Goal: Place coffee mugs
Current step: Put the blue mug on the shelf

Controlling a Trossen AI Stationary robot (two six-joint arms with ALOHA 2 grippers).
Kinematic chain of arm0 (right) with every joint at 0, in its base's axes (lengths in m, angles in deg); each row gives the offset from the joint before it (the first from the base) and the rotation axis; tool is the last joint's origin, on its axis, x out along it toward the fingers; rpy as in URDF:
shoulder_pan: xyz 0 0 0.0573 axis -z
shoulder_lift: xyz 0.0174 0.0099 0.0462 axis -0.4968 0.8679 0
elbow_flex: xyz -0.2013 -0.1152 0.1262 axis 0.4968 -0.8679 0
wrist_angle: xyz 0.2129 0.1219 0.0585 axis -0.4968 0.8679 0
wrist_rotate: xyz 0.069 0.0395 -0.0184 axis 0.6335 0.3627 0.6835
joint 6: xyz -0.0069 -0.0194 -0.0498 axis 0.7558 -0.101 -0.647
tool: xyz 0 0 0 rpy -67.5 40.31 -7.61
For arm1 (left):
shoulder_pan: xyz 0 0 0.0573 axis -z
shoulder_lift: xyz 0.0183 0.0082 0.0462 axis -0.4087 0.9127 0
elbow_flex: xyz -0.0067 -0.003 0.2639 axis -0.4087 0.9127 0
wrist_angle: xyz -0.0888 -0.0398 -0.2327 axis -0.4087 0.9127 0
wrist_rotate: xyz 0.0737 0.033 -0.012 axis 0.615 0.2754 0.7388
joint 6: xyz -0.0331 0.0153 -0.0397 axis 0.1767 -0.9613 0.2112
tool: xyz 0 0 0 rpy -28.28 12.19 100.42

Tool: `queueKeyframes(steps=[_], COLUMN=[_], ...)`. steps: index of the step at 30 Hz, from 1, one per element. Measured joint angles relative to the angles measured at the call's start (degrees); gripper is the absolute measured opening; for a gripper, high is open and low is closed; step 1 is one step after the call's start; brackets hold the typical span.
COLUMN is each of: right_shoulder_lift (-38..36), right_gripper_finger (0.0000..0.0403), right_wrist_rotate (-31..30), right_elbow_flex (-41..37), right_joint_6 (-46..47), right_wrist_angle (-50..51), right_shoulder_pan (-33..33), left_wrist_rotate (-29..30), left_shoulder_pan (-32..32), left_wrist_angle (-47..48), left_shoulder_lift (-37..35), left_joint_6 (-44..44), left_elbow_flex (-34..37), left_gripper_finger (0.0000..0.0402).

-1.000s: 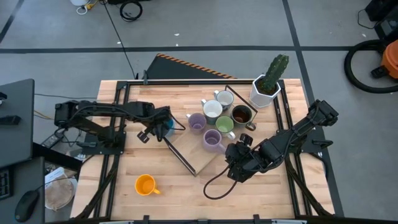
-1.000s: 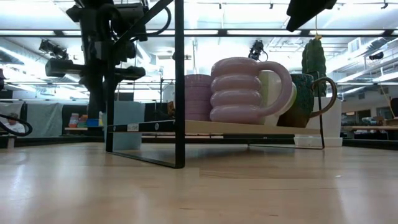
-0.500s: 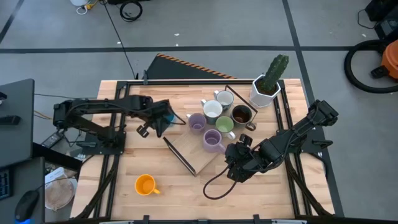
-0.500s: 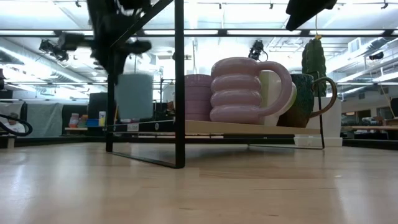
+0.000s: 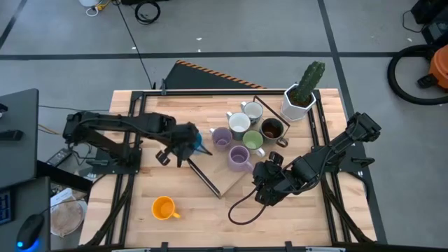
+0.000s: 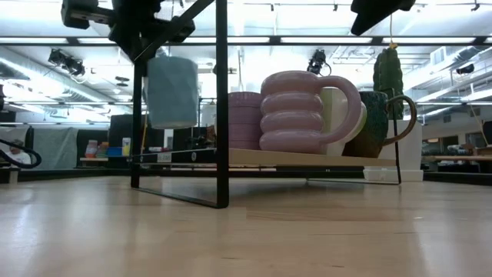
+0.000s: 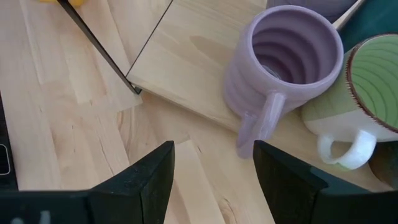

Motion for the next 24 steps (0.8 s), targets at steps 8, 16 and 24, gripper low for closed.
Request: queueKeyframes(steps=[8,16,24], right_shoulder_lift=[0.0,0.0,0.0], right_gripper_finger=[0.0224,0.0224,0.0224], right_wrist_rotate=[0.0,0.0,0.0], right_elbow_flex=[0.0,0.0,0.0], right_joint_6=[0.0,-0.2,-0.2], right_wrist_angle=[-0.4,-0.7,-0.8], right_shoulder_pan=[0.0,0.0,0.0], left_wrist_rotate=[0.5,-0.5,-5.5], left_shoulder_pan=[3.0,3.5,3.5], left_wrist_angle=[-2.7,-4.5,-7.4], left_shoulder_lift=[1.2,1.2,2.0], left_joint_6=[0.9,1.6,4.0], left_elbow_flex=[0.0,0.0,0.0], left_gripper_finger=[0.0024,0.0024,0.0024])
